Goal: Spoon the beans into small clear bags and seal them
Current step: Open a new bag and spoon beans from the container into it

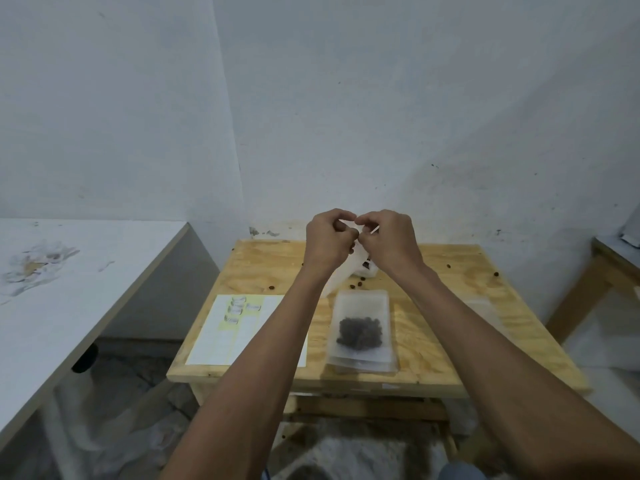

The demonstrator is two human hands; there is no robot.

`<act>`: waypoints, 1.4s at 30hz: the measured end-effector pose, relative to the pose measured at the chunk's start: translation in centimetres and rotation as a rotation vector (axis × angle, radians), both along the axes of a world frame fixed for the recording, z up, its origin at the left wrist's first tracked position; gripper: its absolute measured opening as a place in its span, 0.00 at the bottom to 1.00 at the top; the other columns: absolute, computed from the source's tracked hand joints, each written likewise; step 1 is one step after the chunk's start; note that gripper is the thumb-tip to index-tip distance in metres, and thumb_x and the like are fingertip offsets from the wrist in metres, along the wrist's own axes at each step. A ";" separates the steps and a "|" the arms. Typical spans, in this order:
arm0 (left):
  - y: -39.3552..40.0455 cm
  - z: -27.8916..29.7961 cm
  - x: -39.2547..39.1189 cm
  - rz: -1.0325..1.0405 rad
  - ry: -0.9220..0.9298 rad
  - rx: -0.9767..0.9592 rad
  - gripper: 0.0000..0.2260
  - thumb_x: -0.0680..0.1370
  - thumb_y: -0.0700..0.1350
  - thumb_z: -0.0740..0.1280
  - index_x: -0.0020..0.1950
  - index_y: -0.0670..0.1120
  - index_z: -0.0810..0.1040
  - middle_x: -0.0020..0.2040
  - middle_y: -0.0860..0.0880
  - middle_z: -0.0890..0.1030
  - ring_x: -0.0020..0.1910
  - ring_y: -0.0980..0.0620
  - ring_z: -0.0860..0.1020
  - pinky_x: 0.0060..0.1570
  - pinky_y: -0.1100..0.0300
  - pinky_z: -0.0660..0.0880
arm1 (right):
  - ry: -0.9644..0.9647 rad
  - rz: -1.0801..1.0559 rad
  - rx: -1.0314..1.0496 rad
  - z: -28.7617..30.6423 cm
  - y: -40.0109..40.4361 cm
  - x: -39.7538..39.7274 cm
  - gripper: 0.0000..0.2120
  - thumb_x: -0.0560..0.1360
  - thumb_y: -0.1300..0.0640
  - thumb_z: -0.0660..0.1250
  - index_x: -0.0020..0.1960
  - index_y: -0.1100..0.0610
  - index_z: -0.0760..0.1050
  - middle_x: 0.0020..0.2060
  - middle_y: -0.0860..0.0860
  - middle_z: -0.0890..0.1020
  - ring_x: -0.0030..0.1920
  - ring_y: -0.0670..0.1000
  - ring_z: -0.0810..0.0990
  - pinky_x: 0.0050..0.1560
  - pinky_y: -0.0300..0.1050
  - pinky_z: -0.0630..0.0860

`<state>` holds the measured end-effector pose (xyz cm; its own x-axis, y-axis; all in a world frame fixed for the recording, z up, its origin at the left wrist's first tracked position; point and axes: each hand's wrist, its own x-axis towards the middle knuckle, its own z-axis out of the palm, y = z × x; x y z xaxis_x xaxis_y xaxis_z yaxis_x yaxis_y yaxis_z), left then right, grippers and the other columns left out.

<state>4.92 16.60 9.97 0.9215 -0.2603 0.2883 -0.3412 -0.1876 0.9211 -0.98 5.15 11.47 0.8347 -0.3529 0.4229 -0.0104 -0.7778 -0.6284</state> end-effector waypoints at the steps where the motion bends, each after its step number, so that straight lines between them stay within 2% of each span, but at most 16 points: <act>1: 0.0 0.1 0.2 -0.004 0.002 0.016 0.13 0.73 0.30 0.67 0.54 0.40 0.84 0.31 0.48 0.81 0.28 0.49 0.80 0.37 0.56 0.80 | 0.000 -0.003 -0.007 0.0 0.0 0.1 0.15 0.75 0.66 0.68 0.59 0.58 0.84 0.41 0.49 0.83 0.42 0.52 0.82 0.50 0.49 0.82; 4: 0.2 0.6 0.6 -0.027 0.001 0.071 0.11 0.74 0.31 0.69 0.53 0.39 0.83 0.30 0.49 0.79 0.27 0.48 0.79 0.35 0.57 0.79 | -0.002 -0.024 -0.041 -0.2 0.1 0.3 0.16 0.75 0.66 0.65 0.60 0.58 0.84 0.43 0.51 0.85 0.39 0.51 0.82 0.47 0.45 0.80; 8: 0.4 1.3 0.9 -0.060 -0.005 0.092 0.10 0.74 0.32 0.68 0.52 0.39 0.84 0.29 0.49 0.79 0.27 0.48 0.79 0.35 0.55 0.79 | -0.036 -0.054 -0.058 -0.3 0.3 0.4 0.15 0.76 0.66 0.65 0.59 0.58 0.85 0.47 0.53 0.86 0.44 0.51 0.82 0.48 0.43 0.78; 11: 0.8 1.9 1.3 -0.058 -0.002 0.010 0.10 0.72 0.38 0.68 0.51 0.40 0.84 0.29 0.49 0.79 0.29 0.48 0.80 0.37 0.52 0.81 | -0.071 0.003 0.098 0.6 0.1 0.2 0.11 0.75 0.66 0.68 0.51 0.57 0.87 0.42 0.49 0.85 0.34 0.43 0.81 0.40 0.35 0.78; 13: 1.0 2.4 1.6 -0.065 0.049 -0.072 0.09 0.73 0.37 0.68 0.51 0.39 0.83 0.33 0.45 0.80 0.31 0.47 0.80 0.36 0.53 0.82 | -0.080 0.060 0.244 1.5 0.0 0.1 0.07 0.76 0.64 0.71 0.49 0.57 0.86 0.40 0.47 0.85 0.28 0.42 0.81 0.34 0.33 0.78; 17: 1.2 2.9 1.7 -0.097 0.141 -0.161 0.05 0.77 0.35 0.71 0.53 0.37 0.81 0.39 0.39 0.83 0.35 0.46 0.82 0.40 0.52 0.84 | -0.079 0.072 0.329 2.3 0.3 0.4 0.06 0.75 0.65 0.72 0.50 0.58 0.86 0.36 0.50 0.86 0.32 0.47 0.85 0.39 0.38 0.83; 20: 1.6 2.8 1.7 -0.154 0.172 -0.156 0.09 0.77 0.30 0.68 0.55 0.37 0.82 0.36 0.40 0.81 0.31 0.50 0.80 0.45 0.49 0.85 | -0.074 0.059 0.296 2.2 0.4 0.4 0.08 0.75 0.66 0.71 0.51 0.58 0.86 0.35 0.49 0.85 0.31 0.49 0.84 0.36 0.34 0.81; 22: 1.8 2.6 1.5 -0.155 0.145 -0.106 0.13 0.76 0.28 0.66 0.57 0.38 0.83 0.35 0.40 0.81 0.30 0.50 0.81 0.44 0.51 0.85 | -0.067 0.042 0.275 2.0 0.3 0.5 0.09 0.74 0.66 0.71 0.51 0.58 0.86 0.36 0.47 0.84 0.31 0.48 0.83 0.36 0.34 0.80; 25: 1.2 2.1 1.2 -0.102 0.084 -0.013 0.15 0.75 0.30 0.65 0.59 0.40 0.84 0.30 0.46 0.81 0.29 0.47 0.81 0.44 0.49 0.84 | -0.065 0.000 0.207 1.2 0.6 0.6 0.10 0.75 0.65 0.71 0.53 0.58 0.87 0.37 0.47 0.83 0.35 0.41 0.79 0.38 0.34 0.74; 28: 0.8 2.0 0.9 -0.079 0.043 0.043 0.17 0.75 0.32 0.65 0.60 0.41 0.84 0.30 0.46 0.82 0.28 0.47 0.82 0.45 0.48 0.85 | -0.101 -0.026 0.082 0.2 0.9 0.4 0.12 0.76 0.64 0.69 0.56 0.58 0.87 0.42 0.52 0.85 0.39 0.46 0.81 0.44 0.40 0.78; 31: 0.9 1.6 0.2 -0.090 -0.045 0.089 0.18 0.75 0.32 0.66 0.60 0.45 0.85 0.28 0.48 0.80 0.26 0.50 0.82 0.39 0.56 0.83 | -0.122 -0.117 -0.011 0.1 0.0 0.4 0.13 0.77 0.64 0.66 0.55 0.57 0.87 0.48 0.56 0.85 0.47 0.53 0.84 0.48 0.44 0.79; 33: 1.3 1.4 -0.4 -0.109 -0.098 0.107 0.17 0.76 0.33 0.66 0.59 0.46 0.86 0.30 0.46 0.80 0.25 0.51 0.81 0.33 0.62 0.79 | -0.137 -0.154 -0.037 0.4 -1.0 0.5 0.13 0.77 0.64 0.65 0.54 0.55 0.87 0.48 0.56 0.84 0.46 0.53 0.82 0.46 0.42 0.75; 35: 1.6 1.4 -0.3 -0.121 -0.144 0.116 0.16 0.76 0.33 0.65 0.56 0.46 0.87 0.32 0.43 0.81 0.26 0.51 0.82 0.32 0.62 0.79 | -0.148 -0.146 -0.058 0.6 -1.4 0.4 0.14 0.78 0.64 0.65 0.54 0.54 0.87 0.47 0.56 0.83 0.44 0.51 0.80 0.45 0.41 0.72; 39: 1.5 1.5 0.2 -0.078 -0.292 0.098 0.11 0.75 0.37 0.65 0.51 0.46 0.86 0.39 0.39 0.79 0.33 0.46 0.82 0.33 0.56 0.79 | -0.222 -0.082 -0.020 0.8 -1.6 0.3 0.14 0.77 0.64 0.66 0.54 0.53 0.87 0.43 0.54 0.83 0.40 0.53 0.83 0.48 0.46 0.79; 41: 1.7 1.1 0.4 -0.070 -0.397 0.080 0.11 0.73 0.46 0.67 0.53 0.49 0.84 0.46 0.44 0.78 0.45 0.51 0.81 0.41 0.57 0.80 | -0.239 -0.036 0.011 1.2 -1.4 0.3 0.13 0.76 0.64 0.67 0.54 0.53 0.87 0.42 0.52 0.83 0.40 0.49 0.82 0.48 0.41 0.79; 42: 1.9 0.8 0.6 -0.094 -0.422 0.089 0.13 0.72 0.50 0.70 0.56 0.50 0.82 0.54 0.46 0.77 0.55 0.54 0.79 0.48 0.59 0.79 | -0.240 -0.011 0.044 1.6 -1.3 0.2 0.13 0.76 0.64 0.68 0.54 0.53 0.87 0.42 0.50 0.83 0.39 0.45 0.81 0.46 0.35 0.78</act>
<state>5.48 18.48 10.78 0.6988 -0.3785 0.6070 -0.7035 -0.2098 0.6791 -0.75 3.83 13.04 0.7078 -0.3841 0.5929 0.1349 -0.7504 -0.6471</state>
